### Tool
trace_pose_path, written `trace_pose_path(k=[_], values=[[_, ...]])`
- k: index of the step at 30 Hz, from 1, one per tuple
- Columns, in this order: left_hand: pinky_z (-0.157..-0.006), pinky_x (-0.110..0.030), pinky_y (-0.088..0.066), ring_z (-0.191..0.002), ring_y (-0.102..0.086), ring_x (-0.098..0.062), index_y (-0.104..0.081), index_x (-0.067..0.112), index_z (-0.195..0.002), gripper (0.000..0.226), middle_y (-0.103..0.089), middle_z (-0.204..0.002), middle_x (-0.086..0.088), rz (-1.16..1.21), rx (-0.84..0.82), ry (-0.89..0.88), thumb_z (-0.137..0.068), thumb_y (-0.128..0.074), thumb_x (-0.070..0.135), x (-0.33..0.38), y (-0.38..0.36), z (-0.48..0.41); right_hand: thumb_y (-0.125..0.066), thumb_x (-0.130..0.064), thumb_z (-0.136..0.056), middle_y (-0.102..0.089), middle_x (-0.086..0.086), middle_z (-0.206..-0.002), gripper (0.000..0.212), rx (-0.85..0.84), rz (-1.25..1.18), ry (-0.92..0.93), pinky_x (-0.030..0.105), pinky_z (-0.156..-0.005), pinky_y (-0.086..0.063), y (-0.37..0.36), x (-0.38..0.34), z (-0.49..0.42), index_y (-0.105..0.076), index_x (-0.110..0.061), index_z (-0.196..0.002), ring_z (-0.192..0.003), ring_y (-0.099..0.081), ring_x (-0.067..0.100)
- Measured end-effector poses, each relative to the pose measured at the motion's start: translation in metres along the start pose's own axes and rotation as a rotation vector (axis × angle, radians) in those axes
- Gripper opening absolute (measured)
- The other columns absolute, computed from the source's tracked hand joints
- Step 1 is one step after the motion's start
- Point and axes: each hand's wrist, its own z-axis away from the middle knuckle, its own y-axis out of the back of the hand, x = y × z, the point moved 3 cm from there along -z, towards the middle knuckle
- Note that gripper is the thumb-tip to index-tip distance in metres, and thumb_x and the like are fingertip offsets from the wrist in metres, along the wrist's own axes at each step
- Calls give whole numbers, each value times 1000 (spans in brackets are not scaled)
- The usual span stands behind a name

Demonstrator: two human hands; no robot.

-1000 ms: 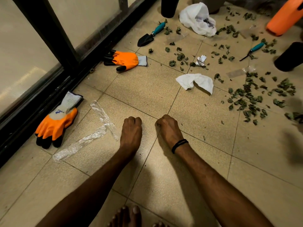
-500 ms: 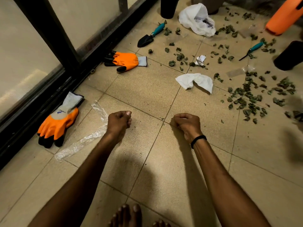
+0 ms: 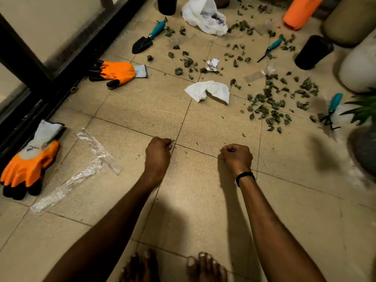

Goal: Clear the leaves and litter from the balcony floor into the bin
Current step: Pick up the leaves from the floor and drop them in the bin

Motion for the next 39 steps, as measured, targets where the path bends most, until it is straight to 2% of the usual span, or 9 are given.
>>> trace_pose_path(k=[5,10,13,15,19,23,29,35,39], values=[[-64,-27,-35,-80,-58,-27,-71,2,-101,14,-60,-97,-18,-163,-22,-116,-95,-59,-1,7,-6,3,-64,0,-85,-75,11,-92,12,45,172,89,22,-67,-50,-4,10,0,-76,0,-89,-89,-68,23],[-74,-26,-51,-85,-44,-12,-63,4,-106,24,-50,-104,-11,-152,-101,-207,-88,-58,-11,8,-13,3,-59,5,-85,-73,16,-86,13,16,302,259,40,-79,-56,-28,-8,5,-72,4,-80,-86,-68,25],[-72,-14,-42,-81,-40,-4,-61,10,-92,12,-47,-98,-1,-126,-110,-234,-91,-65,-2,8,-13,-1,-60,4,-85,-64,9,-64,20,-54,322,293,27,-63,-50,-43,-17,4,-63,3,-65,-66,-63,17],[-69,-8,-43,-75,-50,4,-60,12,-84,18,-46,-95,4,-48,-86,-213,-96,-59,-1,8,-10,-2,-58,8,-84,-40,-1,-57,34,-88,284,332,8,-49,-32,-50,-27,5,-46,-5,-56,-52,-41,2],[-70,5,-35,-72,-53,9,-73,-6,-98,11,-60,-96,-8,14,-24,-189,-92,-65,-5,5,-6,0,-59,9,-86,-40,2,-70,43,-151,262,429,-2,-56,-32,-68,-44,14,-37,-15,-56,-59,-33,0],[-63,-22,-36,-84,-60,-23,-77,4,-94,9,-66,-92,-7,-129,-17,-222,-88,-71,1,6,-9,1,-48,10,-80,-45,3,-79,29,-163,347,460,9,-56,-32,-84,-51,17,-48,-12,-61,-69,-41,11],[-62,-19,-27,-86,-50,-14,-71,13,-103,10,-58,-93,0,-203,34,-141,-96,-64,15,5,-16,0,-45,-3,-89,-46,0,-78,19,-149,467,545,16,-50,-32,-98,-50,15,-57,-2,-75,-71,-45,17],[-59,-33,-43,-78,-56,-28,-67,2,-95,27,-60,-86,-14,-388,38,-298,-73,-66,-14,18,-16,1,-46,-3,-92,-55,13,-90,18,-102,512,556,36,-66,-49,-98,-52,19,-63,-6,-92,-80,-54,27],[-69,-39,-47,-81,-56,-31,-66,1,-94,30,-63,-87,-18,-326,-1,-229,-72,-56,-18,17,-14,-11,-53,-4,-85,-60,8,-87,12,-75,395,489,29,-63,-46,-92,-51,11,-64,-9,-88,-77,-56,21]])
